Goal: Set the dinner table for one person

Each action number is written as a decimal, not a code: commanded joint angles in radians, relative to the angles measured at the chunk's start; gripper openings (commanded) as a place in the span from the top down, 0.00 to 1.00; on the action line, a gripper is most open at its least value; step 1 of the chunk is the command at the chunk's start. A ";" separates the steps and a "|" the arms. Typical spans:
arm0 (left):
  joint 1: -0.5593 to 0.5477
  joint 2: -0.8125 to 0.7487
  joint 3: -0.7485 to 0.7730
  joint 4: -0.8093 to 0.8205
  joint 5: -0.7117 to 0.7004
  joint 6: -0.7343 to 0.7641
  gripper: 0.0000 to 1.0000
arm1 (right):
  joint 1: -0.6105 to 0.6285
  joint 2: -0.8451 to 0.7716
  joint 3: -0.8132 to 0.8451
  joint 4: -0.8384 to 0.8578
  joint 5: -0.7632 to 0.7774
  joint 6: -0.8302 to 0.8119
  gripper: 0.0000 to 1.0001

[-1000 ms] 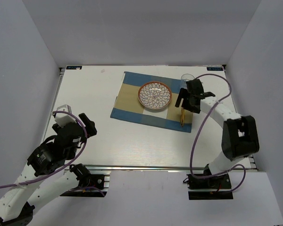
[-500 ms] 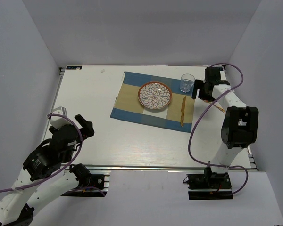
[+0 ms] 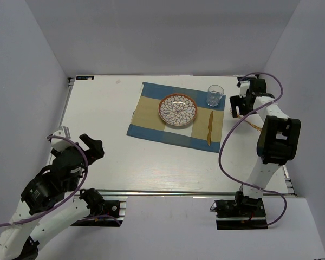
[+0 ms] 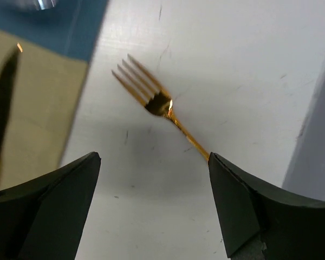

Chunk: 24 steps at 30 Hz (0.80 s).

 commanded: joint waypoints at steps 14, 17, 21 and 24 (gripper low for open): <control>-0.003 -0.013 -0.009 0.008 -0.017 -0.001 0.02 | -0.118 0.254 -0.001 -0.064 -0.161 -0.198 0.59; -0.003 -0.008 -0.009 0.011 -0.014 0.005 0.02 | -0.110 0.262 -0.018 -0.073 -0.201 -0.189 0.79; -0.003 -0.010 -0.007 0.008 -0.014 0.005 0.02 | -0.103 0.223 -0.040 -0.073 -0.227 -0.160 1.00; -0.003 -0.013 -0.009 0.009 -0.014 0.003 0.02 | -0.106 0.180 -0.040 -0.061 -0.229 -0.131 1.00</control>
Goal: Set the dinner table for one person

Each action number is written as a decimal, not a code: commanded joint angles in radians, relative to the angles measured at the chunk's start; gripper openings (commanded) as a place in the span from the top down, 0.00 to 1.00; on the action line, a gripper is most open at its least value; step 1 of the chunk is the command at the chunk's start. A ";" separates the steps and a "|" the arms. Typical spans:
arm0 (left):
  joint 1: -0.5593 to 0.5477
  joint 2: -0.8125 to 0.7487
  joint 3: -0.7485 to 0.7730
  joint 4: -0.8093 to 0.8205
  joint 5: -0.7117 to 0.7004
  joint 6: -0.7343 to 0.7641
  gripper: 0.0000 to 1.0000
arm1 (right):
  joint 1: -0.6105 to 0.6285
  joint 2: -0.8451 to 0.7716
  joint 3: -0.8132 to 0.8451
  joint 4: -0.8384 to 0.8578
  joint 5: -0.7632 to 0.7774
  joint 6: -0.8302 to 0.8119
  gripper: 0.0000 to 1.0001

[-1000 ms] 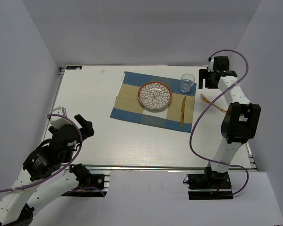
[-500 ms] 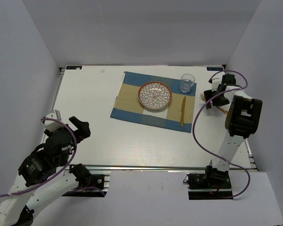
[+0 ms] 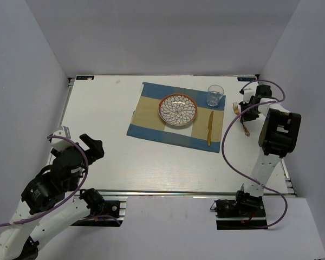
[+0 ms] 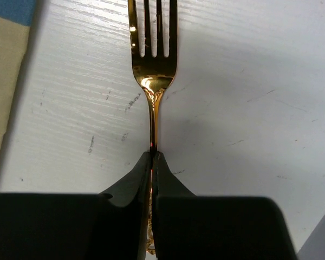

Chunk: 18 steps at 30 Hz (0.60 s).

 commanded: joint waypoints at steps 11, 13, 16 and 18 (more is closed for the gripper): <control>-0.003 0.005 0.000 -0.017 -0.034 -0.030 0.02 | 0.108 -0.441 -0.124 0.150 0.157 0.748 1.00; -0.003 0.005 0.000 -0.024 -0.040 -0.036 0.02 | 0.208 -0.577 -0.184 0.223 0.246 0.897 1.00; 0.009 0.012 0.000 -0.020 -0.037 -0.036 0.02 | 0.389 -0.639 -0.249 0.270 0.267 1.028 1.00; 0.009 0.022 0.001 -0.019 -0.037 -0.033 0.02 | 0.456 -0.607 -0.225 0.278 0.265 1.120 1.00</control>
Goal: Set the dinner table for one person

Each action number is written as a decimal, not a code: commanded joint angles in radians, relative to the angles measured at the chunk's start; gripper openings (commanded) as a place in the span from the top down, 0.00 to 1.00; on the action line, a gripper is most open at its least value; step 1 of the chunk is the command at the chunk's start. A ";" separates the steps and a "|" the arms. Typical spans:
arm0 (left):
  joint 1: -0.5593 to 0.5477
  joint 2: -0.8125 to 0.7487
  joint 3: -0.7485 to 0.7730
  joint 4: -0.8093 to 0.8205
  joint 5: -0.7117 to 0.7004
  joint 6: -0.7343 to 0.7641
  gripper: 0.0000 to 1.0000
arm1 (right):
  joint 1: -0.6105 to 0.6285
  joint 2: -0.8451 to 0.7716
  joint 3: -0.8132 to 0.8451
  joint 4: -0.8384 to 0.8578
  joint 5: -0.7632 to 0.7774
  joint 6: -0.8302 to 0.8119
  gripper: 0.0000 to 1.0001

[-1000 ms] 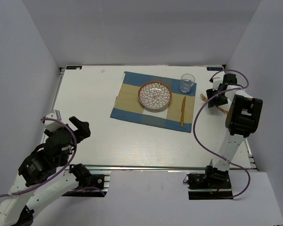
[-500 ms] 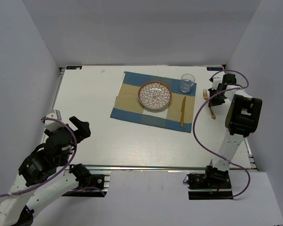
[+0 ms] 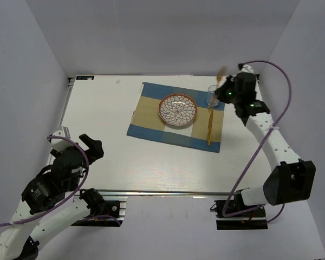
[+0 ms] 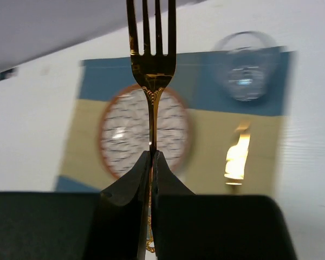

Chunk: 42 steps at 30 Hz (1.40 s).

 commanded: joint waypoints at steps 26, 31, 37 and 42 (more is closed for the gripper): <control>0.016 0.023 0.020 -0.078 -0.076 -0.104 0.02 | 0.618 1.060 1.039 -0.286 0.256 0.585 1.00; 0.016 0.014 0.020 -0.078 -0.073 -0.104 0.02 | 0.610 1.106 0.989 -0.252 0.234 0.567 1.00; 0.016 0.006 0.018 -0.073 -0.073 -0.099 0.02 | 0.613 1.143 1.005 -0.215 0.194 0.528 1.00; 0.016 0.009 0.018 -0.070 -0.070 -0.094 0.02 | 0.615 1.172 1.015 -0.206 0.160 0.524 1.00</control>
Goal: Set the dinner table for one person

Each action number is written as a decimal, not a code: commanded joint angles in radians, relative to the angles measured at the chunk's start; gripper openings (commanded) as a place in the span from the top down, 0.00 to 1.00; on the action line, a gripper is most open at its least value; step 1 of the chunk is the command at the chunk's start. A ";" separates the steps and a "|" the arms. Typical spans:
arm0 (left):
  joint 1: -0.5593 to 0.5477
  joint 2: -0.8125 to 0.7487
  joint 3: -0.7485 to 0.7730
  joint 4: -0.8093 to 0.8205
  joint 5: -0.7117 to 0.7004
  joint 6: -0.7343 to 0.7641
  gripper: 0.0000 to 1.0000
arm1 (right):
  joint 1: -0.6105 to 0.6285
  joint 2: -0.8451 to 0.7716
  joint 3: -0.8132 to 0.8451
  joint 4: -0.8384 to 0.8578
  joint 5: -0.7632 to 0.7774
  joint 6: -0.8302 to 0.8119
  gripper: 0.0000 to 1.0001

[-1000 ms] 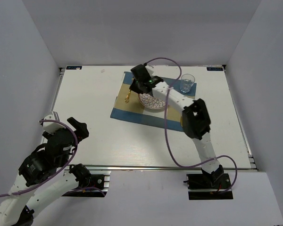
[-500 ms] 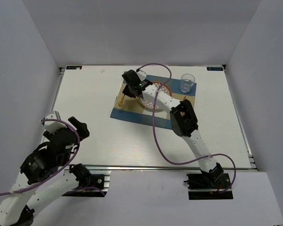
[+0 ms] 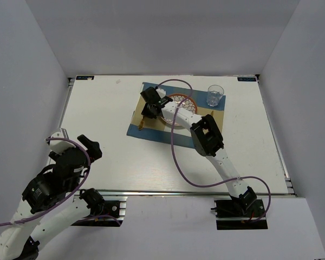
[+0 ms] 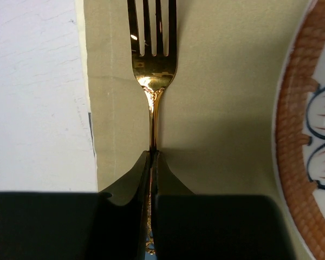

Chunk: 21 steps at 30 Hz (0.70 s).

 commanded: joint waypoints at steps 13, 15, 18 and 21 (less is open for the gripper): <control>0.005 -0.010 0.017 0.005 -0.026 -0.020 0.02 | 0.005 0.059 0.019 0.059 -0.071 0.018 1.00; 0.005 -0.010 0.017 0.005 -0.027 -0.020 0.02 | 0.008 0.055 0.007 0.053 -0.068 0.032 1.00; 0.005 -0.013 0.016 0.005 -0.027 -0.020 0.02 | 0.008 0.036 -0.019 0.063 -0.059 0.054 1.00; 0.005 -0.017 0.016 0.005 -0.027 -0.020 0.02 | 0.014 0.028 -0.030 0.063 -0.053 0.052 1.00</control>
